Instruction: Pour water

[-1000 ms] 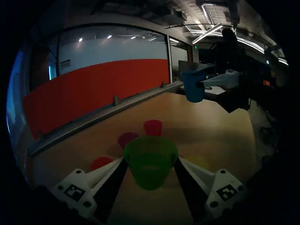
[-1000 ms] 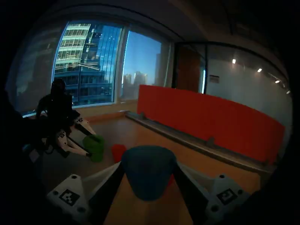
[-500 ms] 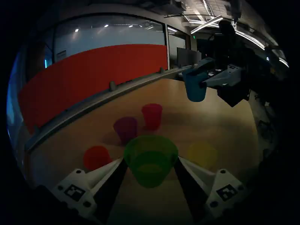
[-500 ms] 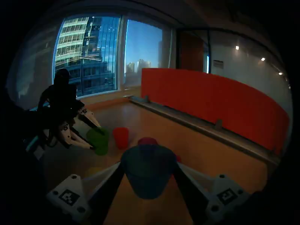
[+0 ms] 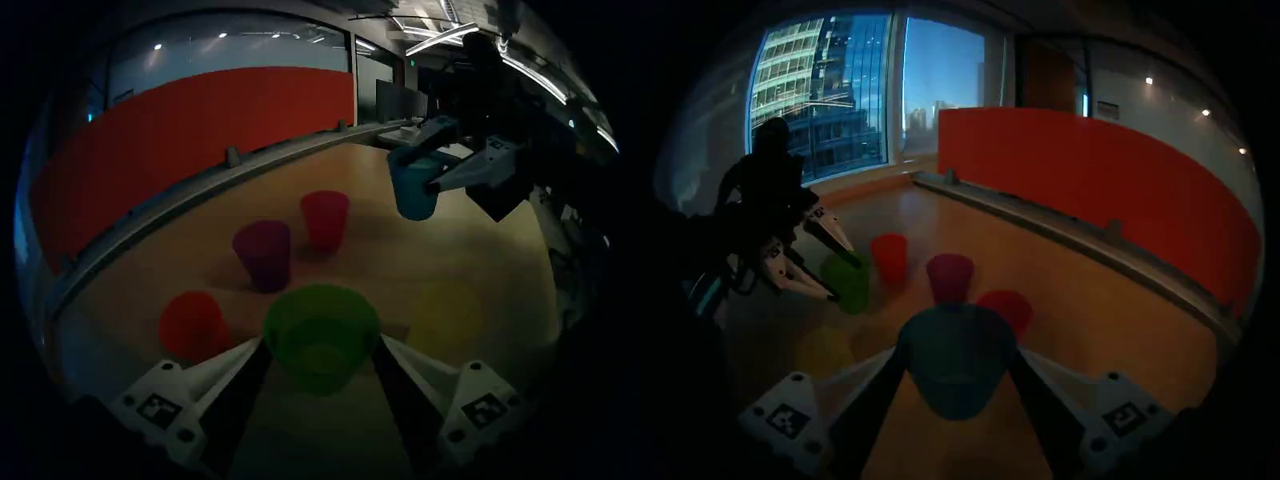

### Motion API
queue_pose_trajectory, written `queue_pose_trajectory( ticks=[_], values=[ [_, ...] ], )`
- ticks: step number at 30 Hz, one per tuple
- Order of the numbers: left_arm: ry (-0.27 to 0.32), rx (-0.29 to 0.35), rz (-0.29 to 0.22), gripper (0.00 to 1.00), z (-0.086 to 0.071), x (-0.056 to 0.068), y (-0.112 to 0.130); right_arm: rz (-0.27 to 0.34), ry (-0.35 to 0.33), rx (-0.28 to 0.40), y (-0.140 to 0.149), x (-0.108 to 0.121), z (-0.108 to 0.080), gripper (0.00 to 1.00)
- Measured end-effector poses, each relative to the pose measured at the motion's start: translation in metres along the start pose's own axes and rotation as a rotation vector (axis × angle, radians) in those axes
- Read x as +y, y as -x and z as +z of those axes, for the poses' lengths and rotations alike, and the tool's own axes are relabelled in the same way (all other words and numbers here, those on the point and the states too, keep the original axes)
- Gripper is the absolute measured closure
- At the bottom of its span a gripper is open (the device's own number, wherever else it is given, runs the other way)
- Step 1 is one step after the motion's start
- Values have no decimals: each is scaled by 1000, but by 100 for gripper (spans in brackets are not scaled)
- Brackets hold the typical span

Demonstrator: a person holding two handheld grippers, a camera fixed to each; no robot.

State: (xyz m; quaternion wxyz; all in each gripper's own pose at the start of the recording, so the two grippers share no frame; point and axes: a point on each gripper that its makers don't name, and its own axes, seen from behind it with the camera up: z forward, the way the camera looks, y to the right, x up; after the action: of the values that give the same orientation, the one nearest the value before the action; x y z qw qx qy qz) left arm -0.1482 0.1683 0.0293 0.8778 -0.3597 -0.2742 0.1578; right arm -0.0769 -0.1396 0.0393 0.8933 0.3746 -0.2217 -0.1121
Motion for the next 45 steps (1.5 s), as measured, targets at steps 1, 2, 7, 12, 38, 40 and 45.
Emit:
queue_pose_trajectory(
  ticks=[1,2,7,12,38,40,45],
  values=[
    [1,-4,0,15,2,-1,1,-2,-1,-8,3,0,2,9],
    [3,-7,0,15,3,-1,2,-4,-1,-15,5,0,5,9],
    [7,-23,-3,15,12,-5,8,-14,-6,-44,16,-2,16,9],
    [15,-32,-6,15,19,-7,13,-18,-14,-62,23,-5,26,9],
    [32,-27,-46,12,25,-13,24,-27,-28,-117,47,-13,50,9],
    [32,-26,-47,12,24,-12,24,-25,-29,-122,51,-15,50,9],
    [36,-29,-46,10,23,-11,25,-21,-31,-135,59,-18,52,9]
  ],
)
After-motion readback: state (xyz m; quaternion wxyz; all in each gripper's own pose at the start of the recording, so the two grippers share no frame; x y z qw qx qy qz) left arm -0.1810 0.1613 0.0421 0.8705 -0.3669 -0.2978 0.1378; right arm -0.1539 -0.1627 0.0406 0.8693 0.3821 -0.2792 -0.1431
